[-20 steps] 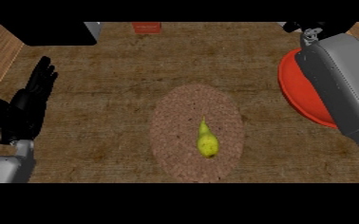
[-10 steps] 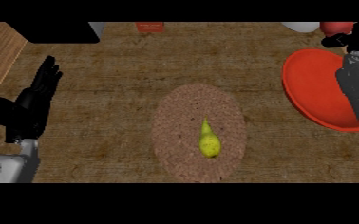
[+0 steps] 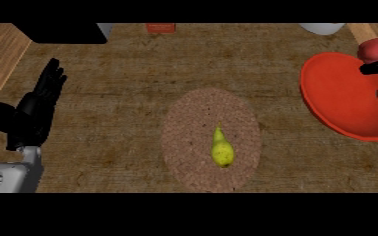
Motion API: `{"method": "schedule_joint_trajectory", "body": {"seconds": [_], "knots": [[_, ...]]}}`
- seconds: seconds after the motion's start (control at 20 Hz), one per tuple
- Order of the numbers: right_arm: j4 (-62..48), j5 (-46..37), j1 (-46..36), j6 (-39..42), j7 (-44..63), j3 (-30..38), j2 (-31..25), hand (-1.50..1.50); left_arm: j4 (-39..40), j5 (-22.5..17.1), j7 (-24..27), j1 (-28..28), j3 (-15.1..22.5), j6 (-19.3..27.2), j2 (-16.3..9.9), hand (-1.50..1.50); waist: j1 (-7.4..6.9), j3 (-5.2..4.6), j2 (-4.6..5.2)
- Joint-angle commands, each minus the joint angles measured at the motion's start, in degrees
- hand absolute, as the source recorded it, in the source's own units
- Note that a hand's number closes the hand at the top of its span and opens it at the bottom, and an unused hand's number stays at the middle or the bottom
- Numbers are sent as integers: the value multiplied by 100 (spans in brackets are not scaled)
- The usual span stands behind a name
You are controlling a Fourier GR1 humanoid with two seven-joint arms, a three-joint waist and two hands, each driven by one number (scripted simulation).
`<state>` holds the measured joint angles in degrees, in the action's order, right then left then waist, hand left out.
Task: Pick the bell pepper from the placemat and place it in the bowl
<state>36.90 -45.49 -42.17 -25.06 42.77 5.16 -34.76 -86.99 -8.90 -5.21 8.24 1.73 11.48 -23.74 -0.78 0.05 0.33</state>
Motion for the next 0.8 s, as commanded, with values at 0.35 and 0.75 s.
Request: {"method": "schedule_joint_trajectory", "body": {"seconds": [0.35,0.75], "knots": [[-385,1546,509,20,-2233,1269,-7,-150,16,212,-41,29,-47,-31,109,0,61,6,-17],[1068,3202,740,-1032,-3595,2732,445,-150,114,73,-5,-88,-285,-67,55,0,275,6,-78]]}}
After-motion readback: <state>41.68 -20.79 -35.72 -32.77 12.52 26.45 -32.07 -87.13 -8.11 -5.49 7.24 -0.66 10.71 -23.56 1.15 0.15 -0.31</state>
